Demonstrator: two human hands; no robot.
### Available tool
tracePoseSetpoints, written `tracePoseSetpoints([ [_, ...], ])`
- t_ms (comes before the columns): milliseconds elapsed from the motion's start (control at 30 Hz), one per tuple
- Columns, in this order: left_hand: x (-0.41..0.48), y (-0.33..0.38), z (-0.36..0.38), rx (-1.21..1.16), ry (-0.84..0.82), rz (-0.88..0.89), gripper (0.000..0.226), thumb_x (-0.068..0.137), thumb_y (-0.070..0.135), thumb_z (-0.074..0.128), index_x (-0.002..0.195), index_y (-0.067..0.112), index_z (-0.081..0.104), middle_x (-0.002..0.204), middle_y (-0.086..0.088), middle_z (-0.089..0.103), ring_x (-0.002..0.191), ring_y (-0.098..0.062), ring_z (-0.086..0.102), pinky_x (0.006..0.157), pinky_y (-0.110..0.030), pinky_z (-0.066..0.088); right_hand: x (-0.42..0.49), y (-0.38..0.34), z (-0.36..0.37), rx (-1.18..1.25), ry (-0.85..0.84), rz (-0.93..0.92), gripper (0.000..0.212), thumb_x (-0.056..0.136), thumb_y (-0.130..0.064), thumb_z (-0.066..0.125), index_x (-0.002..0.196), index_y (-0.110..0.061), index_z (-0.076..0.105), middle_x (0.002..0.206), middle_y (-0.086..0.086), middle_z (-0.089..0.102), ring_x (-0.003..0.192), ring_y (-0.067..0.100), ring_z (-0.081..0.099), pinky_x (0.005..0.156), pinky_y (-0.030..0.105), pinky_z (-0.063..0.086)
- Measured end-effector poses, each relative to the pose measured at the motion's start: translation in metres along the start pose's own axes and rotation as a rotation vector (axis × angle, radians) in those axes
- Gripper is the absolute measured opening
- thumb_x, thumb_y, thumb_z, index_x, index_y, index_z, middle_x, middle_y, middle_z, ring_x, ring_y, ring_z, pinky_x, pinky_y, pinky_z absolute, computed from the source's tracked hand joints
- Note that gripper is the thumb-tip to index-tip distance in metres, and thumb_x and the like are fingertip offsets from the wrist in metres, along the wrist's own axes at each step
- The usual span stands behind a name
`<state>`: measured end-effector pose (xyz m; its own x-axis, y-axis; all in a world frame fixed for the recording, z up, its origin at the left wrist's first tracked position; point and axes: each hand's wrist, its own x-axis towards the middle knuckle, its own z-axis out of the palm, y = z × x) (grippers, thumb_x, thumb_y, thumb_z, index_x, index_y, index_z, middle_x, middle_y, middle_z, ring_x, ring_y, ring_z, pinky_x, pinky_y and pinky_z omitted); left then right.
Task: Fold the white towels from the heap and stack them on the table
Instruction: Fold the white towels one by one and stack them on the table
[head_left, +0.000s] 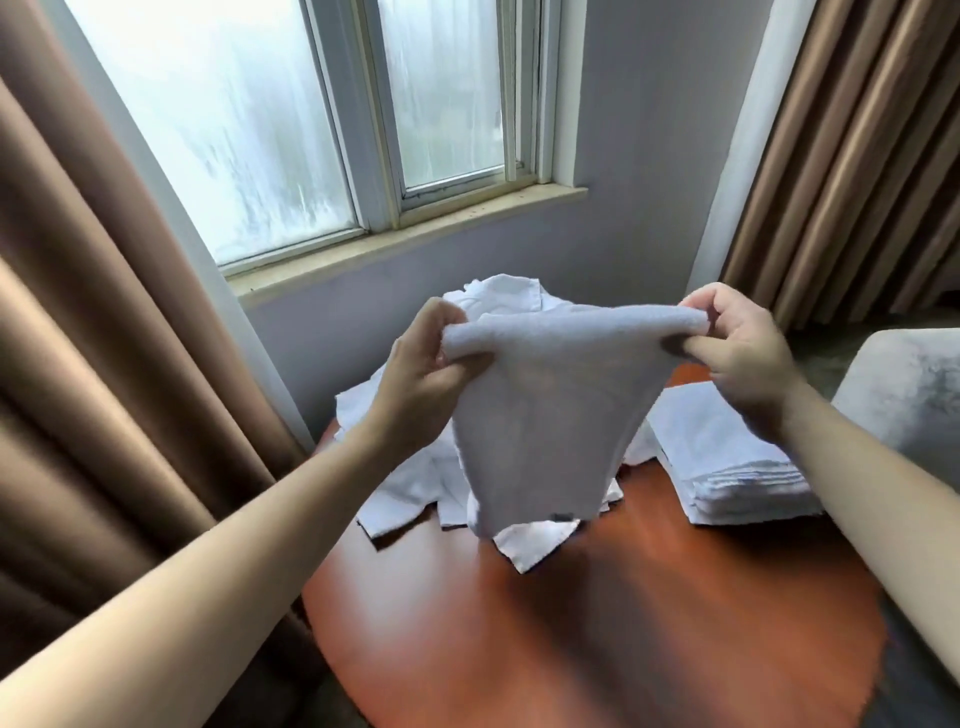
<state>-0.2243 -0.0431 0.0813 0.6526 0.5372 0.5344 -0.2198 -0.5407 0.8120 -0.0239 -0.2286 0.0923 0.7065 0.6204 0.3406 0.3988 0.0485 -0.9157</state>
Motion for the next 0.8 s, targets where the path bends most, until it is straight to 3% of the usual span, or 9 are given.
tracePoseSetpoints([
  [100, -0.030, 0.005, -0.014, 0.124, -0.142, 0.047, 0.019, 0.068, 0.027, 0.064, 0.077, 0.017, 0.052, 0.072, 0.000, 0.054, 0.071, -0.014, 0.048, 0.062, -0.035, 0.040, -0.027, -0.003, -0.007, -0.006, -0.184, -0.013, 0.016, 0.057, 0.000, 0.055, 0.071, 0.001, 0.049, 0.067, 0.012, 0.050, 0.067, 0.019, 0.046, 0.059, 0.029, 0.040],
  [200, -0.072, -0.004, -0.019, 0.213, -0.343, -0.002, 0.013, 0.063, 0.010, 0.060, 0.072, 0.017, 0.054, 0.070, 0.013, 0.057, 0.067, -0.004, 0.052, 0.059, -0.025, 0.042, -0.060, 0.019, -0.006, -0.112, -0.378, 0.039, 0.015, 0.050, -0.001, 0.049, 0.065, -0.001, 0.051, 0.062, 0.008, 0.049, 0.062, 0.015, 0.044, 0.056, 0.029, 0.033],
  [267, -0.103, -0.017, -0.018, 0.266, -0.523, -0.078, 0.020, 0.059, 0.004, 0.056, 0.072, 0.019, 0.054, 0.070, 0.015, 0.058, 0.067, -0.001, 0.053, 0.060, -0.022, 0.043, -0.083, 0.043, -0.002, -0.217, -0.510, 0.103, 0.019, 0.049, -0.004, 0.051, 0.068, 0.002, 0.051, 0.062, 0.005, 0.049, 0.061, 0.012, 0.044, 0.056, 0.028, 0.032],
  [367, -0.144, -0.039, -0.011, 0.398, -0.811, -0.243, 0.017, 0.059, 0.014, 0.053, 0.075, 0.017, 0.052, 0.073, 0.005, 0.059, 0.069, -0.010, 0.054, 0.063, -0.032, 0.046, -0.117, 0.076, 0.006, -0.321, -0.731, 0.268, 0.015, 0.048, -0.008, 0.051, 0.062, -0.007, 0.045, 0.058, -0.006, 0.043, 0.058, 0.008, 0.038, 0.054, 0.024, 0.028],
  [467, -0.167, -0.051, -0.002, 0.408, -0.937, -0.417, 0.016, 0.059, 0.018, 0.051, 0.074, 0.015, 0.047, 0.070, 0.008, 0.047, 0.065, -0.007, 0.044, 0.060, -0.027, 0.036, -0.137, 0.098, 0.013, -0.337, -0.858, 0.418, 0.019, 0.048, -0.009, 0.052, 0.060, -0.014, 0.039, 0.056, -0.010, 0.036, 0.057, 0.009, 0.031, 0.051, 0.022, 0.023],
  [533, -0.170, -0.055, 0.002, 0.293, -0.888, -0.520, 0.019, 0.060, 0.016, 0.053, 0.076, 0.007, 0.046, 0.069, 0.010, 0.042, 0.064, -0.006, 0.039, 0.058, -0.024, 0.031, -0.140, 0.106, 0.013, -0.269, -0.835, 0.494, 0.019, 0.047, -0.010, 0.052, 0.059, -0.017, 0.039, 0.058, -0.007, 0.035, 0.058, 0.010, 0.029, 0.050, 0.022, 0.022],
  [600, -0.168, -0.062, 0.003, 0.180, -0.738, -0.620, 0.017, 0.060, 0.015, 0.056, 0.074, 0.011, 0.047, 0.067, 0.014, 0.043, 0.064, -0.005, 0.040, 0.058, -0.021, 0.032, -0.138, 0.110, 0.014, -0.144, -0.726, 0.574, 0.018, 0.049, -0.009, 0.052, 0.063, -0.016, 0.043, 0.058, -0.007, 0.038, 0.053, 0.008, 0.032, 0.049, 0.018, 0.026],
  [700, -0.166, -0.076, 0.008, 0.010, -0.409, -0.753, 0.020, 0.069, 0.014, 0.063, 0.085, 0.011, 0.051, 0.076, 0.003, 0.055, 0.072, -0.009, 0.051, 0.066, -0.026, 0.041, -0.135, 0.125, 0.021, 0.117, -0.444, 0.650, 0.017, 0.074, 0.005, 0.060, 0.080, -0.009, 0.055, 0.064, -0.003, 0.056, 0.049, 0.001, 0.050, 0.047, 0.014, 0.038],
  [800, -0.169, -0.091, 0.021, -0.145, -0.126, -0.861, 0.018, 0.092, 0.007, 0.063, 0.107, 0.001, 0.054, 0.093, -0.007, 0.067, 0.079, -0.011, 0.064, 0.070, -0.023, 0.052, -0.142, 0.143, 0.029, 0.327, -0.336, 0.731, 0.019, 0.084, -0.005, 0.066, 0.103, -0.007, 0.062, 0.090, 0.007, 0.072, 0.078, 0.013, 0.069, 0.071, 0.027, 0.052],
])
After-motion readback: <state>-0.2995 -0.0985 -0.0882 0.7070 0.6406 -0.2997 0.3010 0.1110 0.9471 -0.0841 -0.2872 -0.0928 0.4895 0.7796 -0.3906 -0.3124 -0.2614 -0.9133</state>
